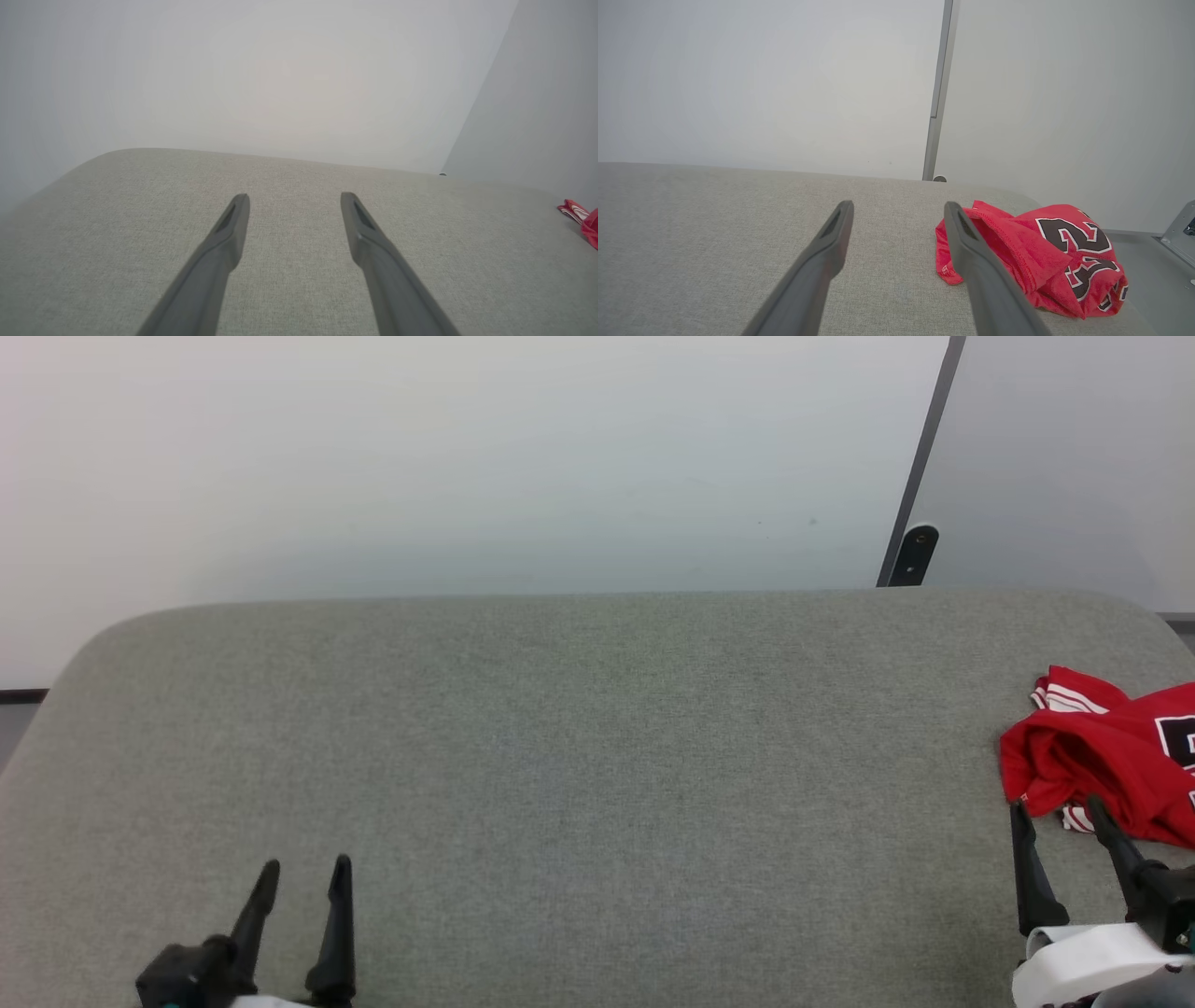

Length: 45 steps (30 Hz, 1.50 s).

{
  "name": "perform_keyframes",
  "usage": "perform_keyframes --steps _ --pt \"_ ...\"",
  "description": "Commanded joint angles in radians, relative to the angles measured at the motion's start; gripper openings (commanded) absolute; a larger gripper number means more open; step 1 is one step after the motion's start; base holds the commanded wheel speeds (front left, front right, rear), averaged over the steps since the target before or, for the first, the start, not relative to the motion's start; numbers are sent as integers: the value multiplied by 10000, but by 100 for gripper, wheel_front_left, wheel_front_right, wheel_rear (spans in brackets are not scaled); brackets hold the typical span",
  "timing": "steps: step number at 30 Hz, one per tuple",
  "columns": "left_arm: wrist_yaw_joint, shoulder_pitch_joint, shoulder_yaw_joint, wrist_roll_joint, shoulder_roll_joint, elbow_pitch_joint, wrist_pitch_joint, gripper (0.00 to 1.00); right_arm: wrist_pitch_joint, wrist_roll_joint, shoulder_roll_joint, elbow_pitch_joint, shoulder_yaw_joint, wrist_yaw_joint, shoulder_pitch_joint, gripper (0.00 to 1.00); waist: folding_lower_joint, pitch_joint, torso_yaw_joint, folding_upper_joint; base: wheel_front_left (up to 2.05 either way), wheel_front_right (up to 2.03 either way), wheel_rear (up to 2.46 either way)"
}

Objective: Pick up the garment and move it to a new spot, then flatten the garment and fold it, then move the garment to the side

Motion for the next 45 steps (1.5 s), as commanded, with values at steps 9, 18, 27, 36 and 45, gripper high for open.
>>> perform_keyframes --steps 9,18,27,36,45 --pt "1 43 43 -894 -181 373 293 0 404 978 184 368 -146 0 18 0 0 12 22 0 0 0 0" --pt "-2 -139 118 -2434 -295 358 717 0 768 2791 289 173 -90 -1 47 0 0 53 62 0 0 0 0" --pt "-4 -318 188 -3826 -399 360 1102 0 1122 4396 386 43 -81 -2 30 0 0 94 103 0 0 0 0" --pt "-6 -481 256 -5080 -490 370 1455 0 1471 5847 473 -51 -100 -3 -6 0 0 135 144 0 0 0 0" --pt "-8 -608 315 -6093 -567 381 1745 0 1751 7019 541 -118 -121 -3 -35 0 0 171 180 0 0 0 0"
